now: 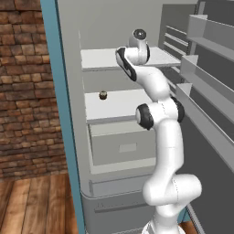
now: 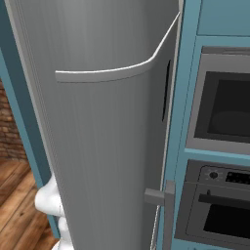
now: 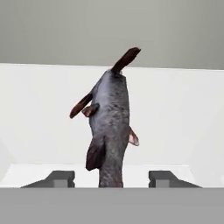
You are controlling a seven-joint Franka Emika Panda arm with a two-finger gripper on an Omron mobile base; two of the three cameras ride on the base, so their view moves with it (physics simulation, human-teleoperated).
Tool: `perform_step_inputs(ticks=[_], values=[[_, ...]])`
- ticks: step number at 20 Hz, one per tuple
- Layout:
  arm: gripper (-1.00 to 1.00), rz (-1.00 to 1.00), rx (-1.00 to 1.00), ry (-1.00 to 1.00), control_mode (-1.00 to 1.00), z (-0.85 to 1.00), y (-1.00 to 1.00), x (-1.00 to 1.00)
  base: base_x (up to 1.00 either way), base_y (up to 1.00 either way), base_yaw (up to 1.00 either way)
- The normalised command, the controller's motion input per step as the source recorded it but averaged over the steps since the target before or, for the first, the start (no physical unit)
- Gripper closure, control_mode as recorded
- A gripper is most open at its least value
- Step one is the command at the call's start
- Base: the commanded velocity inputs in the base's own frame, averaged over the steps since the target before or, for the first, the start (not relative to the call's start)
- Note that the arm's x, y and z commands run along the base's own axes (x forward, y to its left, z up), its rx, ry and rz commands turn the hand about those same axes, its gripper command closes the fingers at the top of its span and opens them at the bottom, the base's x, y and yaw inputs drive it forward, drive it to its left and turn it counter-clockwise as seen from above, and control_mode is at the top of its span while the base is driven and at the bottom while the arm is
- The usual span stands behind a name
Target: Take the fish out of the fridge, briefly rinse it in the sink, and place it on the tray next to the sink.
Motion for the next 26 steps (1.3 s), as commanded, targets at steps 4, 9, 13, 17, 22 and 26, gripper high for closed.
perform_step_inputs(ticks=[4,9,13,17,22,26], values=[[1.00,0.00,0.00,0.00,-1.00,0.00,0.00,-0.05,0.00,0.00,0.00],[1.00,0.03,0.00,-0.02,-1.00,0.00,0.01,-0.85,0.00,0.00,0.00],[1.00,0.06,-0.03,-0.13,-1.00,-0.51,0.17,-1.00,0.00,0.00,0.00],[1.00,0.12,-0.08,-0.22,-1.00,-1.00,0.16,-1.00,0.00,0.00,0.00],[1.00,0.05,-0.04,-0.35,-1.00,-0.98,0.05,-1.00,0.00,0.00,0.00],[1.00,0.00,-0.03,-0.34,-1.00,-1.00,0.00,-1.00,0.00,0.00,0.00]])
